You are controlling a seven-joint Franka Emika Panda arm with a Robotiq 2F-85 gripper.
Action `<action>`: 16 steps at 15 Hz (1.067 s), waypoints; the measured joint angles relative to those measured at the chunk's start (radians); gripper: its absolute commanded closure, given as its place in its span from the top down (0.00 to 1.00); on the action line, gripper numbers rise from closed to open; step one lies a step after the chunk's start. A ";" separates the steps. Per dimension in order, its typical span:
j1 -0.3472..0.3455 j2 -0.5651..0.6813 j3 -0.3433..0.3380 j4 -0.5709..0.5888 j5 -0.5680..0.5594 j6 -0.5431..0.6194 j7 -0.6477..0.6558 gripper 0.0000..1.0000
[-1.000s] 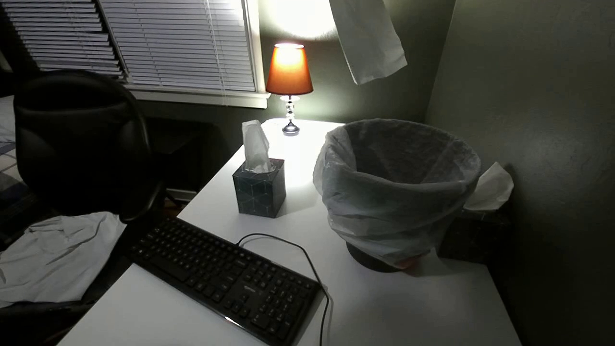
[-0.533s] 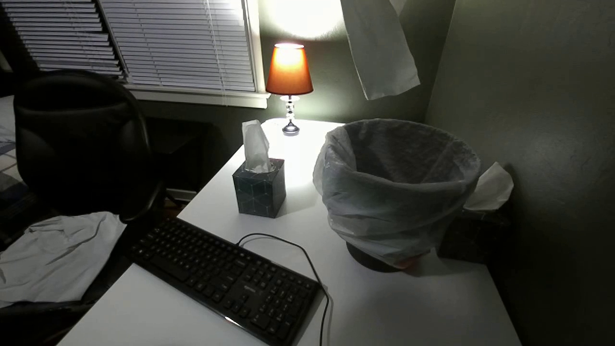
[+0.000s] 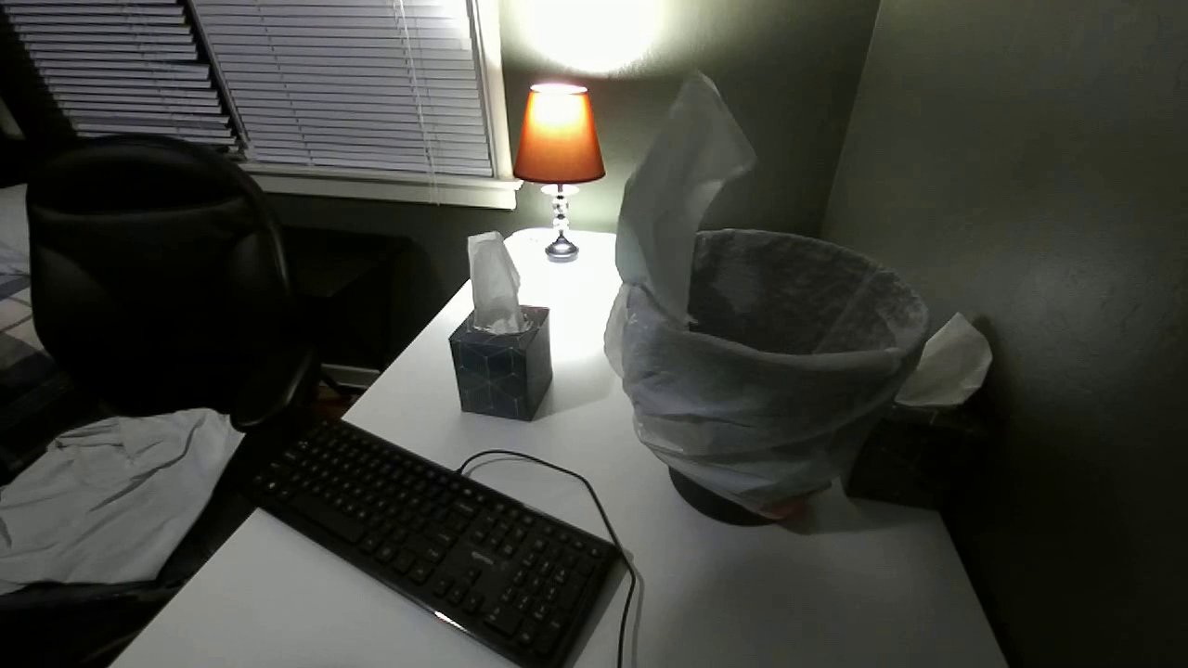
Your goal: Put one piece of tissue in the bin
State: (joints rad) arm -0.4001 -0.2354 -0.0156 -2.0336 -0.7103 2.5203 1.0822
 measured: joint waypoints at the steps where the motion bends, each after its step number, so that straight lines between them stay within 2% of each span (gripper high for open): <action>1: 0.000 0.000 -0.002 0.006 -0.018 -0.006 0.002 0.94; 2: 0.000 0.000 -0.004 0.013 -0.035 -0.011 0.004 0.99; 3: 0.001 0.000 -0.007 0.018 -0.051 -0.012 0.005 1.00; 13: 0.024 -0.005 -0.035 0.036 -0.149 -0.038 0.030 1.00; 16: 0.086 -0.003 -0.056 0.025 -0.065 -0.038 -0.109 1.00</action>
State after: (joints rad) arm -0.3146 -0.2380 -0.0719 -2.0088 -0.7750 2.4818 0.9737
